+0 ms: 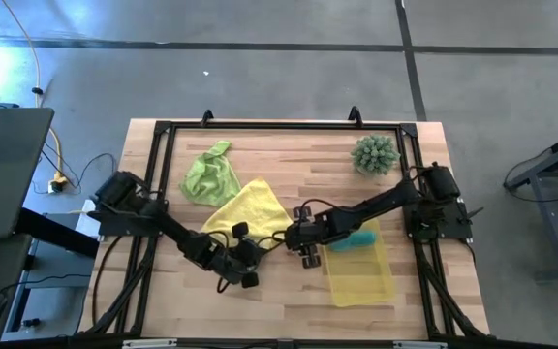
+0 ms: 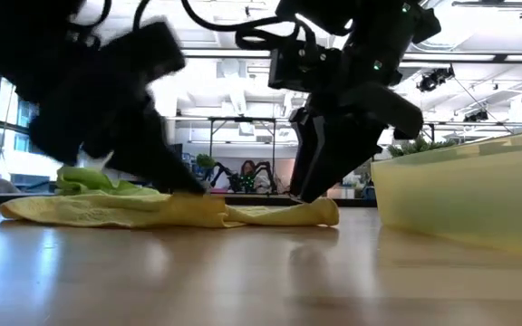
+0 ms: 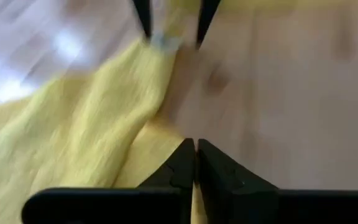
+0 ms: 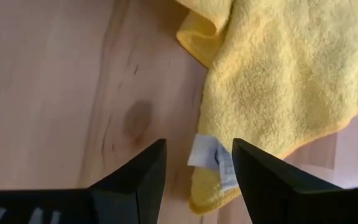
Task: Roll microfiber towels into tight, uniform cylinder then place into a basket
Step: Fold the yellow microfiber cloth
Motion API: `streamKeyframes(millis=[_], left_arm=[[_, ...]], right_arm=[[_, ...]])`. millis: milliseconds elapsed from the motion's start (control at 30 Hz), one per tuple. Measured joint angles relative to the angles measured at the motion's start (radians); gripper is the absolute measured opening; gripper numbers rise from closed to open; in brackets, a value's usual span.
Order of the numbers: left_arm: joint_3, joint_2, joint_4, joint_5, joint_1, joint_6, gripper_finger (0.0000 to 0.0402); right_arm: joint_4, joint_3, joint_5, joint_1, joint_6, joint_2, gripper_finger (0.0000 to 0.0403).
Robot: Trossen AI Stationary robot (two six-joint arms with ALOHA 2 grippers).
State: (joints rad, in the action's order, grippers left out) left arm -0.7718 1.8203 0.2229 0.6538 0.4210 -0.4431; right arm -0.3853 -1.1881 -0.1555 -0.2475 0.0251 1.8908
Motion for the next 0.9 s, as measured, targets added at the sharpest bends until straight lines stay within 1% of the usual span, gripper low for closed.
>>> streamKeyframes(millis=[33, 100, 167, 233, 267, 400, 500, 600, 667, 800, 900], left_arm=[[-0.003, -0.012, -0.014, -0.008, 0.0, -0.006, 0.0014], [0.006, -0.064, -0.099, -0.002, 0.01, -0.013, 0.001], [-0.002, -0.093, -0.107, 0.006, 0.017, -0.017, 0.0003], [0.005, -0.132, -0.168, 0.025, 0.029, -0.018, 0.0005], [0.005, -0.139, -0.169, 0.03, 0.033, -0.018, 0.0007], [0.004, -0.141, -0.17, 0.028, 0.035, -0.029, 0.0016], [0.002, -0.14, -0.174, 0.026, 0.043, -0.06, 0.0011], [0.002, -0.139, -0.198, -0.03, 0.062, -0.081, 0.0003], [0.003, -0.139, -0.209, -0.047, 0.082, -0.105, 0.0003], [0.003, -0.143, -0.205, -0.039, 0.121, -0.128, 0.0001], [-0.011, -0.177, -0.211, -0.021, 0.137, -0.13, 0.0001]], right_arm=[[-0.003, 0.0, 0.0, -0.002, 0.0, -0.002, 0.0175], [-0.004, 0.0, 0.0, -0.003, 0.0, -0.006, 0.017], [-0.025, 0.0, 0.0, -0.004, 0.0, -0.016, 0.0161], [-0.022, -0.001, 0.0, -0.004, 0.0, -0.023, 0.015], [-0.038, -0.001, 0.0, -0.004, 0.0, -0.028, 0.0145], [-0.053, 0.0, 0.0, -0.004, -0.001, -0.048, 0.0127], [-0.063, 0.0, 0.004, -0.004, -0.011, -0.069, 0.0119], [-0.066, 0.0, 0.009, -0.004, -0.026, -0.097, 0.0114], [-0.065, 0.0, 0.009, -0.006, -0.026, -0.113, 0.0113], [-0.021, 0.0, 0.009, -0.009, -0.051, -0.121, 0.0112], [0.028, 0.0, 0.017, -0.01, -0.077, -0.117, 0.0112]])
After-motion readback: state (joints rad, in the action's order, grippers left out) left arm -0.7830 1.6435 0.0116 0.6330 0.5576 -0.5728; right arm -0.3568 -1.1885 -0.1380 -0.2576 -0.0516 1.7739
